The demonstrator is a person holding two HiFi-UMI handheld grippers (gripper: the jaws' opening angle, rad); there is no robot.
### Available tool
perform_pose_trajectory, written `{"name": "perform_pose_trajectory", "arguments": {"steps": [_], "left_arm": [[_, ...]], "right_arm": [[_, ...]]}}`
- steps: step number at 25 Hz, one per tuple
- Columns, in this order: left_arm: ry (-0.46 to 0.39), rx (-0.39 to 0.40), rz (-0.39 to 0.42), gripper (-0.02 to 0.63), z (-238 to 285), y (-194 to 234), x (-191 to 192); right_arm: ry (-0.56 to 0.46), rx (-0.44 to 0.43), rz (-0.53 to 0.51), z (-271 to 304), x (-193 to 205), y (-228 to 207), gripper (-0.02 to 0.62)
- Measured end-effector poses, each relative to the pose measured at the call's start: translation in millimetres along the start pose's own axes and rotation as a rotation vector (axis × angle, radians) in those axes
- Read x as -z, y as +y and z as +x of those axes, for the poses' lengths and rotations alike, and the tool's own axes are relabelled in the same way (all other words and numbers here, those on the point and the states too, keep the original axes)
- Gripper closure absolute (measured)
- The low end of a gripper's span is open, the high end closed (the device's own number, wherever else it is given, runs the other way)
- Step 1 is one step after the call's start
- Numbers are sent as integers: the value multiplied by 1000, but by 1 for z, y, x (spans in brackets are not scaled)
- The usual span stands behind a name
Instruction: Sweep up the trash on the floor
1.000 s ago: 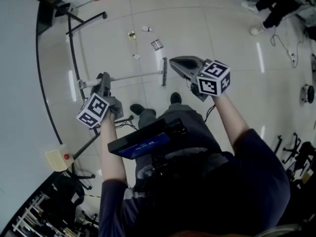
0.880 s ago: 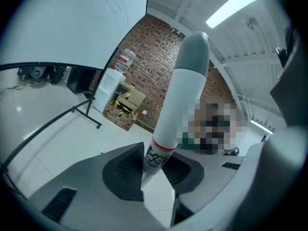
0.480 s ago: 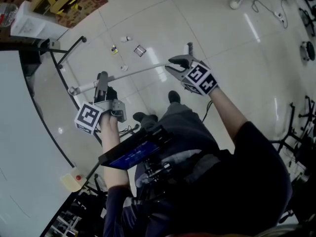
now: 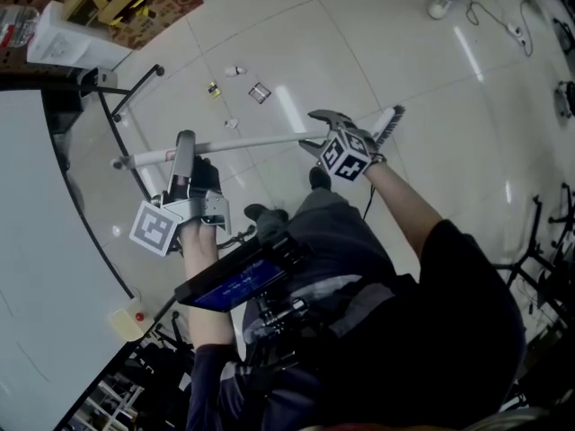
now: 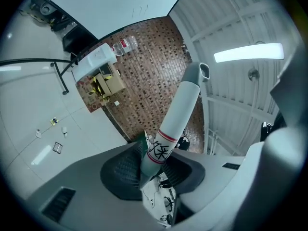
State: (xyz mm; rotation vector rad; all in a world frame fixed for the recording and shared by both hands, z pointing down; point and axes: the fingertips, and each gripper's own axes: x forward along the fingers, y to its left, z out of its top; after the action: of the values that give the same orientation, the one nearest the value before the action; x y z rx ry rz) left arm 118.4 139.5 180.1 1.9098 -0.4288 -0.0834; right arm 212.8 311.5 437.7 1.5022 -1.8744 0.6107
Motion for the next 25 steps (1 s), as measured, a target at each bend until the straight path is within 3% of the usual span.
{"name": "perform_pose_trajectory", "arguments": {"steps": [2,6,12,14,17,19,20,22,25], "left_arm": [[9,22,12,499,-4,-11,2],[36,76,94,494,-2,-43,8],[-7,84,205,494,-12,-39,-14],[-18,120,239,495,-13,-35,-29],[-57,256,250,474,-11,-40,-57],[-76,365,243,428,-3,-49,-73],[-70,414,249,374,2,-53,-77],[-21,500,287,248,10,-59,-78],[123,593,398,235,21,-57,-65]], "right_arm": [[-42,-47,-5,3,-6,13,330],[-91,-81,-48,15,-21,26,482],[-112,-180,-102,22,-40,46,489],[-99,-223,-124,20,-49,45,491],[-65,-328,-160,13,-71,49,495],[-26,-386,-167,3,-86,48,497],[-12,-409,-161,-2,-93,47,499],[12,-446,-155,-8,-107,47,497],[62,-471,-169,3,-116,54,499]]}}
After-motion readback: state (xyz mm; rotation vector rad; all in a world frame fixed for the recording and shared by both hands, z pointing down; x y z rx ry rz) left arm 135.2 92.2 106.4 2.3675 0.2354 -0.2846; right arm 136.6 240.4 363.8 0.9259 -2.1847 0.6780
